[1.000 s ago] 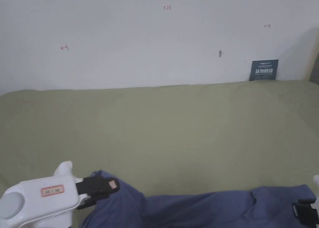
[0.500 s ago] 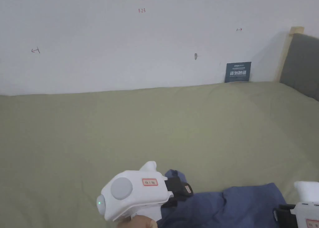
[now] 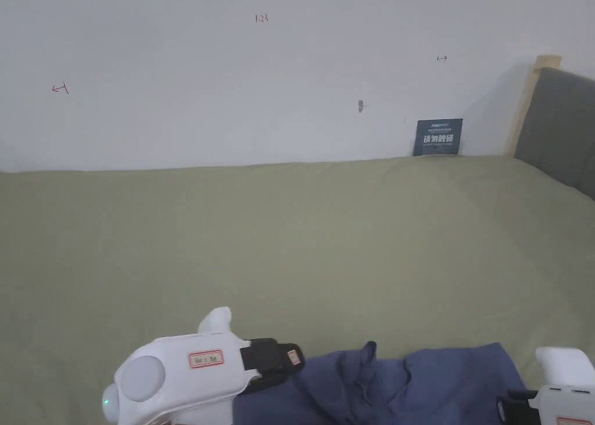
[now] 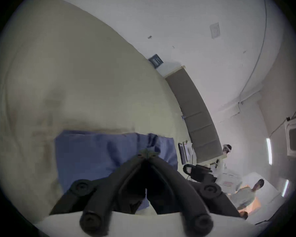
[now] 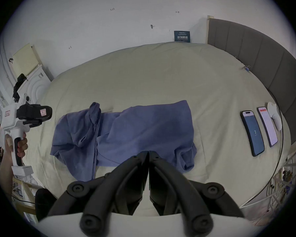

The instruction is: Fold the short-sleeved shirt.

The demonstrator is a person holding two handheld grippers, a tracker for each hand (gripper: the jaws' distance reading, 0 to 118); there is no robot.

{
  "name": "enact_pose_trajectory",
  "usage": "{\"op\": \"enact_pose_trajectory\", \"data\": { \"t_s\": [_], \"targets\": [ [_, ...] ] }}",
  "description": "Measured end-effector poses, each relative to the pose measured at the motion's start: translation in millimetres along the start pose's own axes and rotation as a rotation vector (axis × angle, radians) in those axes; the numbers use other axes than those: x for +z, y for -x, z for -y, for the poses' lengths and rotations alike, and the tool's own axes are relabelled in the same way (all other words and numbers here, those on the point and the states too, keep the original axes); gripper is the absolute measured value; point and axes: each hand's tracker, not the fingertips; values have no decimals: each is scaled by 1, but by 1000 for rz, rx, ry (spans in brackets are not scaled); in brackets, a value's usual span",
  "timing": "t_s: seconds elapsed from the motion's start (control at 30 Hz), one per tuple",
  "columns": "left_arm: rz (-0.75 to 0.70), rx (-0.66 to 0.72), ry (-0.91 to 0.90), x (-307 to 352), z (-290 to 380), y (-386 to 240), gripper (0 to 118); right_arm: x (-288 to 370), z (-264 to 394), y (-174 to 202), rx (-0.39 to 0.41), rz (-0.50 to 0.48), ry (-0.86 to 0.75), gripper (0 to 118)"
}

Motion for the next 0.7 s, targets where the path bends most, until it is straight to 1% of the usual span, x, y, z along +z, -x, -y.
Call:
{"op": "enact_pose_trajectory", "data": {
  "t_s": [0.03, 0.13, 0.23, 0.33, 0.37, 0.43, 0.47, 0.5, 0.53, 0.6, 0.7],
  "targets": [
    [1, 37, -10, -2, -2, -6, 0, 2, 0, 2, 5, -3, -5, 6],
    [-15, 54, -7, -17, 10, 2, 0, 6, -1, 6, 16, -7, -14, 6],
    [44, 99, 77, -46, 29, 8, 0, 11, 0, 9, 31, -18, -23, 6],
    [64, 70, 169, -82, 45, 14, 0, 13, 0, 9, 43, -24, -32, 6],
    [47, 62, 206, -96, 53, 12, 0, 13, -1, 10, 49, -22, -35, 6],
    [-39, 65, 297, -118, 69, 18, 0, 14, -1, 10, 56, -17, -37, 6],
    [-21, 103, 278, -123, 77, 26, 0, 14, -1, 9, 58, -17, -38, 6],
    [85, 153, 191, -120, 79, 28, 0, 15, -2, 9, 56, -18, -39, 6],
    [77, 152, 175, -115, 82, 27, 0, 15, -2, 8, 55, -21, -42, 6],
    [58, 103, 196, -113, 83, 27, 0, 15, -2, 7, 55, -20, -45, 6],
    [44, 95, 206, -109, 78, 18, 0, 11, -2, 9, 67, -2, -42, 6]
  ]
}}
